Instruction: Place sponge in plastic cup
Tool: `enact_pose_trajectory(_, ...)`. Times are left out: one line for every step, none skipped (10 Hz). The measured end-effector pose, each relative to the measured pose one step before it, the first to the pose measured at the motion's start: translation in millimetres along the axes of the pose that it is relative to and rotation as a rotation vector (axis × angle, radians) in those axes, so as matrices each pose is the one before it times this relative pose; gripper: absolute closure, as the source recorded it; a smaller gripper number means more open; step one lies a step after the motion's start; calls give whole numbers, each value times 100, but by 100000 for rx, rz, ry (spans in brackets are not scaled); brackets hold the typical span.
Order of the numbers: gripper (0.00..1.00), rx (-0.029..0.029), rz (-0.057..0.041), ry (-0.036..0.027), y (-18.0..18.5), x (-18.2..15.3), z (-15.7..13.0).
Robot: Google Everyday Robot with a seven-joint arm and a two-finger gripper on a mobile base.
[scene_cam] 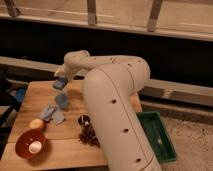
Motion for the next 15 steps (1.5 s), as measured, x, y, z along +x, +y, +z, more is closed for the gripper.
enact_pose_trajectory(64, 562, 193, 134, -207, -40, 28)
enact_pose_trajectory(75, 435, 496, -114, -266, -64, -123)
enact_pose_trajectory(83, 339, 400, -252, -251, -103, -173)
enact_pose_trajectory(93, 362, 295, -272, -208, -34, -144)
enact_pose_trajectory(99, 396, 179, -321, -118, 31, -192)
enact_pose_trajectory(100, 271, -40, -270, -70, 35, -140)
enact_pose_trajectory(100, 415, -315, -830, -11, -15, -504)
enact_pose_trajectory(100, 68, -230, -1245, 83, -268, -713)
enact_pose_trajectory(100, -184, -160, -1352, 83, -253, -696)
enact_pose_trajectory(100, -543, -310, -989, 294, -199, -682)
enact_pose_trajectory(100, -1379, -450, -1165, 632, -302, -1071)
enact_pose_trajectory(100, -1610, -1026, -585, 655, -127, -1054)
enact_pose_trajectory(100, -1181, -1590, -65, 544, 134, -874)
enact_pose_trajectory(100, -948, -2286, 317, 598, 542, -1002)
enact_pose_trajectory(100, -739, -1722, 1019, 361, 1057, -610)
